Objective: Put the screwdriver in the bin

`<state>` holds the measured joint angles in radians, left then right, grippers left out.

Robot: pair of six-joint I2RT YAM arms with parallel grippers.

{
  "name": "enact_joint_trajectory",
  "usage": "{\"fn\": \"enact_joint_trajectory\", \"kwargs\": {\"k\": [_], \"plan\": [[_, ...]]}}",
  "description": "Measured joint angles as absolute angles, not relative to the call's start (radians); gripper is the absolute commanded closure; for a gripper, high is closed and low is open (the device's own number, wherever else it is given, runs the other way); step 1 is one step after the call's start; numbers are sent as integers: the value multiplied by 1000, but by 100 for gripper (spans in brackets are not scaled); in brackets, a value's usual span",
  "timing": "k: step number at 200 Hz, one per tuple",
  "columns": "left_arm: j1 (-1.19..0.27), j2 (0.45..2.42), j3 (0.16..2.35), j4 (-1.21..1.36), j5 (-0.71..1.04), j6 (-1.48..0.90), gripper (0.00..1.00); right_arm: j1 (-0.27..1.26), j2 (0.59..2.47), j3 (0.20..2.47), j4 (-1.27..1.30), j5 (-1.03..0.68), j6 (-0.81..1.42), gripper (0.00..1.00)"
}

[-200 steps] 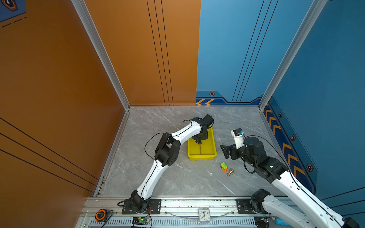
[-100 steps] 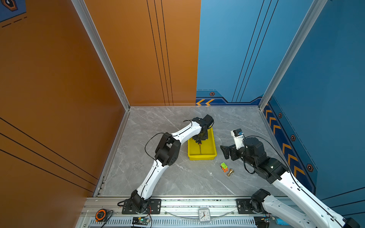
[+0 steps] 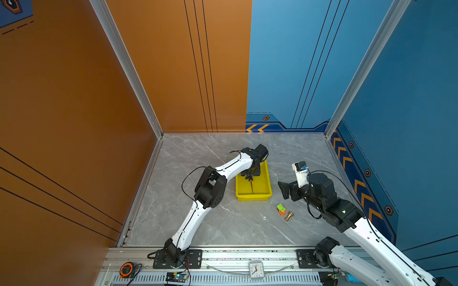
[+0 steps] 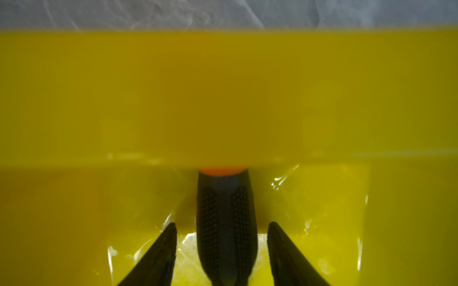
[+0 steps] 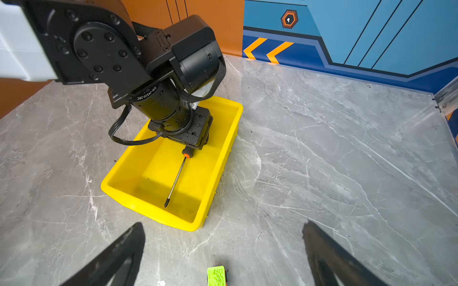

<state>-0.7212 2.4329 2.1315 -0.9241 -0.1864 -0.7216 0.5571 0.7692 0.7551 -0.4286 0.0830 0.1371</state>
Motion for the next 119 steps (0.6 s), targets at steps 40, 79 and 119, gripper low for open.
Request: {"fn": "enact_joint_trajectory", "kwargs": {"k": [40, 79, 119], "plan": [[-742, 2332, 2072, -925, -209, -722, 19, 557, 751, 751, -428, 83, 134, 0], [-781, 2158, 1978, -913, -237, -705, 2, 557, 730, 749, -428, 79, 134, 0], [-806, 1933, 1776, -892, -278, -674, 2, 557, 730, 749, -429, 75, 138, 0]]}}
